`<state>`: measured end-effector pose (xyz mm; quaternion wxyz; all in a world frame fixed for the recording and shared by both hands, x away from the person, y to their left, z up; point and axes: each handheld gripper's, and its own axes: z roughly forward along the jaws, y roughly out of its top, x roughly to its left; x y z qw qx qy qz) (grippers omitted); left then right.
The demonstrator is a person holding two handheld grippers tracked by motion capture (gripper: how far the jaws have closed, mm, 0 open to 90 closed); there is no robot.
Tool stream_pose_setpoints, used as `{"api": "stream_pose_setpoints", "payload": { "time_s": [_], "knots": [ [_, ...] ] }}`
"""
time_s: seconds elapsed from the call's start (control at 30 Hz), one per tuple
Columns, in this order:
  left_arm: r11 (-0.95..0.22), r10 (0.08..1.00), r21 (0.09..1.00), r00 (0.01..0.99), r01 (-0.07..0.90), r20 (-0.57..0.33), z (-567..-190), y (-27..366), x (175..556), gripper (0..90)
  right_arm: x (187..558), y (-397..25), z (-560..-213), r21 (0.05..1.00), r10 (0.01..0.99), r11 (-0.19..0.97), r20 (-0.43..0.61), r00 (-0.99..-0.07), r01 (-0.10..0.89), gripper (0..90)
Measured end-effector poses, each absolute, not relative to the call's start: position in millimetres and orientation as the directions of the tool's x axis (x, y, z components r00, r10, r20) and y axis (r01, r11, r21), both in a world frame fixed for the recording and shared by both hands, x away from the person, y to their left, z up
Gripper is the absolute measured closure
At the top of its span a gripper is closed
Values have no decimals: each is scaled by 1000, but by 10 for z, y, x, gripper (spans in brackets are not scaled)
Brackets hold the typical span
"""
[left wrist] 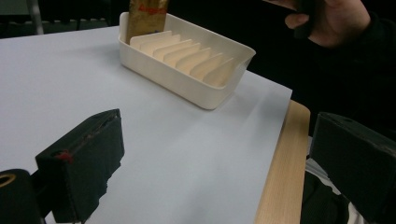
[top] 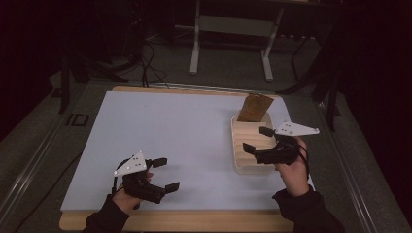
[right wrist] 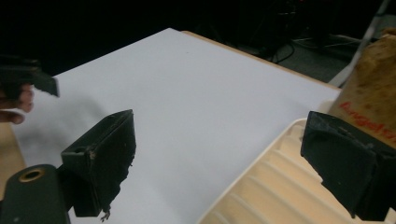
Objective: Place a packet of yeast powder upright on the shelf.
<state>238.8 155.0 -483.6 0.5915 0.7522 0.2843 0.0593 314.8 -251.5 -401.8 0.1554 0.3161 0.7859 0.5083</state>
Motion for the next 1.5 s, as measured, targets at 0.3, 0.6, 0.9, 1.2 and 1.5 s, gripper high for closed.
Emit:
{"api": "stream_pose_setpoints", "payload": {
  "time_s": [0.3,0.6,0.9,1.2,1.5],
  "knots": [
    [-142,496,924,833,356,-245,-4836,1549,2383,38,2860,-2364,-4074,903,629,308,44,-777,301,102],
    [-142,493,925,836,352,-242,-4835,1542,2377,38,2597,-2249,-4173,906,563,315,61,-824,283,102],
    [-169,478,928,851,332,-218,-4847,1509,2352,38,2389,-2192,-4346,908,530,306,86,-843,285,104],
    [-175,473,929,856,326,-211,-4847,1508,2342,38,2279,-2293,-4403,898,542,345,49,-839,275,104],
    [-181,467,928,859,326,-211,-4860,1495,2338,38,2213,-2332,-4484,884,528,390,13,-849,256,103]
  ]
}}
